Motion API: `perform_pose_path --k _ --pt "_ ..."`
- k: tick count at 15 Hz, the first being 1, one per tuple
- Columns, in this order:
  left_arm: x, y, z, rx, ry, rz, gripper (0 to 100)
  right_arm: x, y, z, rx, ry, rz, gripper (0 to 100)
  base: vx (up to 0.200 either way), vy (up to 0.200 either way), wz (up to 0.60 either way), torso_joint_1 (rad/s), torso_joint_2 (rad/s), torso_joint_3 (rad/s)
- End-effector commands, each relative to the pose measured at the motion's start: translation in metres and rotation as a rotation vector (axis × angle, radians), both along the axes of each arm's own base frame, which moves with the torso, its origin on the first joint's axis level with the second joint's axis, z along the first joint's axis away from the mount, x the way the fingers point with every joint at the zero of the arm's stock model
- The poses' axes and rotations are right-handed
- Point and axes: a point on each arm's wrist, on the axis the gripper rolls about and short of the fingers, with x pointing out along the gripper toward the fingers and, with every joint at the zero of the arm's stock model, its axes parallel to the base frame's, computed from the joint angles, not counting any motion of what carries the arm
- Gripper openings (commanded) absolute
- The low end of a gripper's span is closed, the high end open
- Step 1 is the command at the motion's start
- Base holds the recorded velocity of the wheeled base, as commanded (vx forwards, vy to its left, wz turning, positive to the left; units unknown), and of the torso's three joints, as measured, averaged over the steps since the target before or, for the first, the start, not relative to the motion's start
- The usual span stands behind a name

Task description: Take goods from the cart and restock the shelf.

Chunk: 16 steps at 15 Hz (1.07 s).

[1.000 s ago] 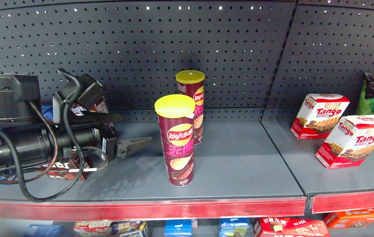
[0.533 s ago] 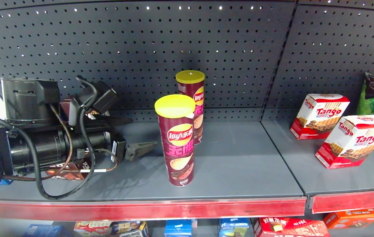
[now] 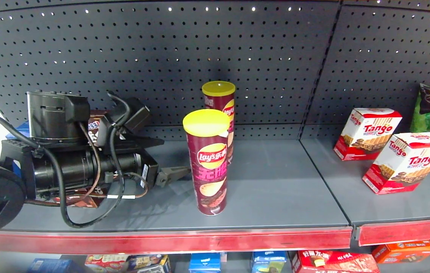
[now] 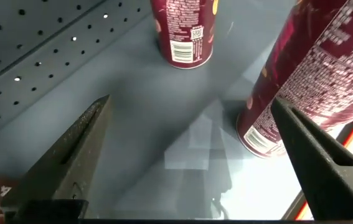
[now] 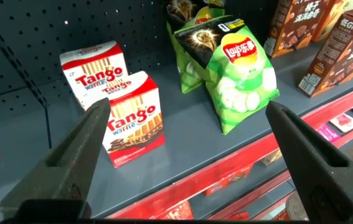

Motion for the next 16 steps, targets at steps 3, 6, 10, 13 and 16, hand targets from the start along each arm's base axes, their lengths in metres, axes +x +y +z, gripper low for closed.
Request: perform_pose_path --k 3,6,10,13,16 --pt "0.006 -0.004 -0.002 0.002 0.005 -0.004 100 -0.001 0.0 -0.001 -0.001 0.001 -0.001 100 0.0 0.0 0.0 0.0 0.0 0.0" --pt "0.011 -0.011 -0.001 -0.001 -0.001 -0.021 100 -0.001 0.0 -0.001 -0.001 0.001 -0.001 100 0.0 0.0 0.0 0.0 0.0 0.0" --pt "0.015 -0.015 -0.004 0.002 0.007 -0.027 100 -0.001 -0.001 -0.001 0.001 -0.001 -0.001 100 0.0 0.0 0.0 0.0 0.0 0.0" --pt "0.008 -0.008 -0.012 0.014 0.037 -0.015 100 -0.001 0.0 -0.001 0.0 0.0 0.001 100 0.0 0.0 0.0 0.0 0.0 0.0" --pt "-0.006 -0.002 -0.008 0.01 0.027 -0.012 100 0.0 0.0 -0.002 -0.002 0.004 0.004 100 0.0 0.0 0.0 0.0 0.0 0.0"
